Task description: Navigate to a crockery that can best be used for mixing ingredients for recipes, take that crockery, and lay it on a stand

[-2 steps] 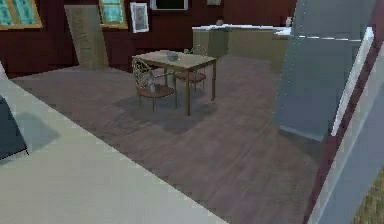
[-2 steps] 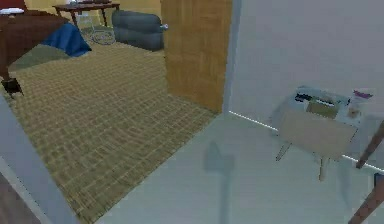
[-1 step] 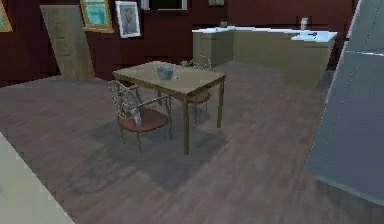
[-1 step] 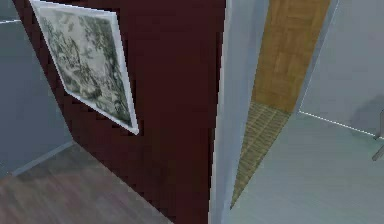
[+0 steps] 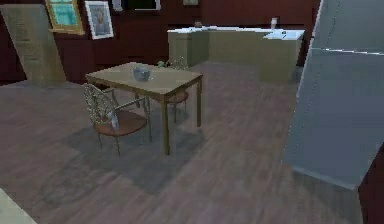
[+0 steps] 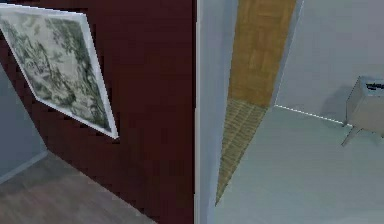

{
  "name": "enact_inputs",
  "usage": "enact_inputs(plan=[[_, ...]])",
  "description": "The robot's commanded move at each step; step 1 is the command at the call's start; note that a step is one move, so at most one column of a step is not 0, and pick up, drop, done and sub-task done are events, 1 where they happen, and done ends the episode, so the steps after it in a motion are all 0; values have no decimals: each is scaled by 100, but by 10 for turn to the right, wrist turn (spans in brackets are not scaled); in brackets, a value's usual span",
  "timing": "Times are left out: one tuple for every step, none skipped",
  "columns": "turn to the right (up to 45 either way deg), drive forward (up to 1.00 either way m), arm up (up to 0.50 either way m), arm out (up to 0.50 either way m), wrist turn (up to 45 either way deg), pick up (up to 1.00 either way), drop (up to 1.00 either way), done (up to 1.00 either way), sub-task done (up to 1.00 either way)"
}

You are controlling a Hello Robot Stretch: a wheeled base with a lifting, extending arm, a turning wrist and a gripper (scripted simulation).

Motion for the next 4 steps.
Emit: enact_inputs(plan=[[0,100,0,0,0,0,0,0,0],[60,0,0,0,0,0,0,0,0],[0,25,0,0,0,0,0,0,0],[-450,0,0,0,0,0,0,0,0]])
